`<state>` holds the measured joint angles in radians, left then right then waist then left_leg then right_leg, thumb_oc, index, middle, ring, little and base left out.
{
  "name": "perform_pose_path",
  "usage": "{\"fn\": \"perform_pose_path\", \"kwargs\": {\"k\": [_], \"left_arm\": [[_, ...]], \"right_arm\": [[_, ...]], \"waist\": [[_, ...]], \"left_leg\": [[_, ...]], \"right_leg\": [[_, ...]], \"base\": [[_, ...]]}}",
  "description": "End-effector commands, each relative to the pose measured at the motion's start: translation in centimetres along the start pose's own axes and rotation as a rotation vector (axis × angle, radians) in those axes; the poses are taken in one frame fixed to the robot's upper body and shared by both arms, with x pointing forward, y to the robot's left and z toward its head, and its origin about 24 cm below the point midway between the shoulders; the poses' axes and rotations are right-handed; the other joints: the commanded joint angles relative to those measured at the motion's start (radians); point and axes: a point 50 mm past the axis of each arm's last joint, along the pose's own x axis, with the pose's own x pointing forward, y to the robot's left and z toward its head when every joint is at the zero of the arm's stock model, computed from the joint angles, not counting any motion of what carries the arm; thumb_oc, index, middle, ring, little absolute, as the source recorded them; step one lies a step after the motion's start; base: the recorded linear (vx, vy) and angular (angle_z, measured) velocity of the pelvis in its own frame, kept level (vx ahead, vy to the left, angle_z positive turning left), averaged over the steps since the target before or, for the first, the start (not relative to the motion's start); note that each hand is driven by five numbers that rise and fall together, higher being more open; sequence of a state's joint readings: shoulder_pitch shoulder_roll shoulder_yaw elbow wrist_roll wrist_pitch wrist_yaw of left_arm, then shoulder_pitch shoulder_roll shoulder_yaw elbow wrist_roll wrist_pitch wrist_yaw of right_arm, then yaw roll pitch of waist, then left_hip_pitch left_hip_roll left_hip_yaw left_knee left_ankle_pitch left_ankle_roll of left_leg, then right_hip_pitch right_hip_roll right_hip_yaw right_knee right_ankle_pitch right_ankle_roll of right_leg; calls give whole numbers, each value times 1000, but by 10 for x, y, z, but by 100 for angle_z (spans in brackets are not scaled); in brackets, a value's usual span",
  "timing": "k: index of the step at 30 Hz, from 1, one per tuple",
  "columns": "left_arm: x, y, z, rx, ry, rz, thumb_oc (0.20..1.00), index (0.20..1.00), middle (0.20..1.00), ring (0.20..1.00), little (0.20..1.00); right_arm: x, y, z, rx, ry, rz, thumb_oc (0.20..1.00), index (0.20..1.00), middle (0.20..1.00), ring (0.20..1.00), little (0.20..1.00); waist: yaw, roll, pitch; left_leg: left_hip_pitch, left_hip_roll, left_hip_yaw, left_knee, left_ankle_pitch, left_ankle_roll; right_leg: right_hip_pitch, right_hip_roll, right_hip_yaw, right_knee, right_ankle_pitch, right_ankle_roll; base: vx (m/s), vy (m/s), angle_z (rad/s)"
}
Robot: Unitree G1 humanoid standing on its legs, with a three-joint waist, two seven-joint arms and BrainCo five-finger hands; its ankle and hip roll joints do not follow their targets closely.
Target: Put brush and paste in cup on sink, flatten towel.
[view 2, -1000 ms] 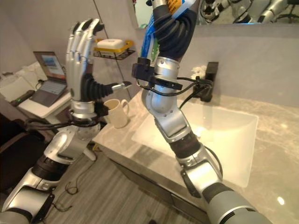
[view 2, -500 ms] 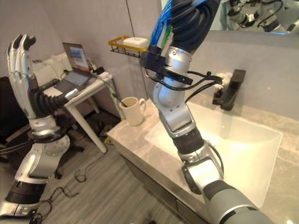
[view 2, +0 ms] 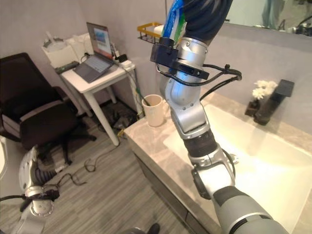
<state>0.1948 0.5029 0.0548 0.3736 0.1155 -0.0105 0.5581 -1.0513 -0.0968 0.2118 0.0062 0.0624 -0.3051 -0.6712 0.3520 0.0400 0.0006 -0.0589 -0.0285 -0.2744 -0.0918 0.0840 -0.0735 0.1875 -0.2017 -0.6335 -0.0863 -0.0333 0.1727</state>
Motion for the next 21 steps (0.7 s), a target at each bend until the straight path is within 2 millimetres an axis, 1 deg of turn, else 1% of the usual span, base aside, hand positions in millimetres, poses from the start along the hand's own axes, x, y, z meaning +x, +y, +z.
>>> {"fn": "perform_pose_path", "kwargs": {"k": [1,3,4,5,6,8,9,10,11,12,13,14,15,17,20,21], "left_arm": [[16,-4,-6,-71,89,-89,1000,1000,1000,1000,1000],[2,-24,-38,-14,249,-193,1000,1000,1000,1000,1000],[-5,-36,-49,3,313,-241,1000,1000,1000,1000,1000],[-10,-43,-55,7,351,-265,1000,1000,1000,1000,1000],[-9,-44,-55,5,350,-265,1000,1000,1000,1000,1000],[-27,-58,-74,76,443,-347,1000,1000,1000,1000,1000],[-41,-68,-85,123,506,-404,1000,1000,1000,1000,1000],[-41,-69,-85,122,505,-405,1000,1000,1000,1000,1000],[-52,-75,-94,162,551,-453,1000,1000,1000,1000,1000],[-52,-76,-93,162,550,-454,1000,1000,1000,1000,1000],[-57,-79,-96,177,567,-473,1000,1000,1000,1000,1000],[-63,-84,-97,203,570,-508,1000,1000,1000,1000,1000],[-63,-85,-97,203,569,-509,1000,1000,1000,1000,1000],[-69,-92,-97,243,564,-560,1000,1000,1000,1000,1000],[-74,-96,-96,260,561,-593,1000,1000,1000,1000,1000],[-79,-102,-95,266,561,-618,1000,1000,1000,1000,1000]], "right_arm": [[20,37,30,44,-143,146,200,200,200,200,200],[18,40,28,52,-132,168,200,200,200,200,200],[16,42,27,58,-124,180,200,200,200,200,200],[15,44,27,69,-120,194,200,200,200,200,200],[15,44,27,68,-121,195,200,200,200,200,200],[13,47,27,93,-110,203,200,200,200,200,200],[9,48,26,131,-96,211,200,200,200,200,200],[9,48,26,131,-96,211,200,200,200,200,200],[7,49,25,170,-79,203,200,200,200,200,200],[7,49,25,170,-79,203,200,200,200,200,200],[4,49,24,193,-68,201,200,200,200,200,200],[2,48,24,228,-57,189,200,200,200,200,200],[2,48,24,227,-57,189,200,200,200,200,200],[-2,47,22,260,-40,184,200,200,200,200,200],[-5,48,21,277,-29,182,200,200,200,200,200],[-6,47,20,295,-25,177,200,200,200,200,200]], "waist": [[-11,-30,-1],[-19,-24,3],[-24,-20,5],[-26,-18,7],[-25,-17,7],[-33,-12,9],[-40,-7,8],[-39,-7,8],[-42,-2,9],[-42,-2,9],[-43,1,9],[-44,4,10],[-43,4,10],[-44,9,15],[-43,9,16],[-40,8,17]], "left_leg": [[23,-33,57,4,-28,47],[17,-35,56,4,-25,49],[15,-35,56,4,-23,50],[13,-36,57,4,-24,50],[12,-36,57,4,-24,50],[10,-37,63,4,-23,51],[7,-36,71,4,-25,52],[7,-36,72,4,-25,52],[6,-36,80,4,-25,52],[5,-36,81,4,-26,52],[3,-36,84,4,-26,52],[0,-37,85,4,-26,51],[0,-37,85,4,-26,51],[-6,-38,84,4,-24,50],[-9,-40,82,4,-24,49],[-13,-42,80,4,-25,49]], "right_leg": [[-19,-33,162,49,7,-55],[-28,-36,161,59,7,-54],[-32,-38,162,63,7,-54],[-36,-38,165,65,7,-55],[-37,-38,165,65,6,-55],[-42,-38,169,65,8,-54],[-48,-40,178,62,12,-53],[-48,-39,178,62,12,-53],[-49,-40,184,57,17,-52],[-50,-40,185,57,17,-52],[-51,-40,188,55,18,-52],[-52,-40,190,52,20,-50],[-52,-40,190,52,21,-50],[-54,-41,187,49,23,-49],[-54,-40,185,45,25,-48],[-54,-41,183,42,28,-47]], "base": [[3,34,3],[7,42,5],[13,37,5],[8,20,3],[0,0,0],[39,44,1],[34,40,-2],[48,44,-5],[26,18,-7],[35,26,-10],[31,20,-11],[31,20,-9],[31,17,-3],[0,0,0],[0,0,0],[0,0,0]]}}
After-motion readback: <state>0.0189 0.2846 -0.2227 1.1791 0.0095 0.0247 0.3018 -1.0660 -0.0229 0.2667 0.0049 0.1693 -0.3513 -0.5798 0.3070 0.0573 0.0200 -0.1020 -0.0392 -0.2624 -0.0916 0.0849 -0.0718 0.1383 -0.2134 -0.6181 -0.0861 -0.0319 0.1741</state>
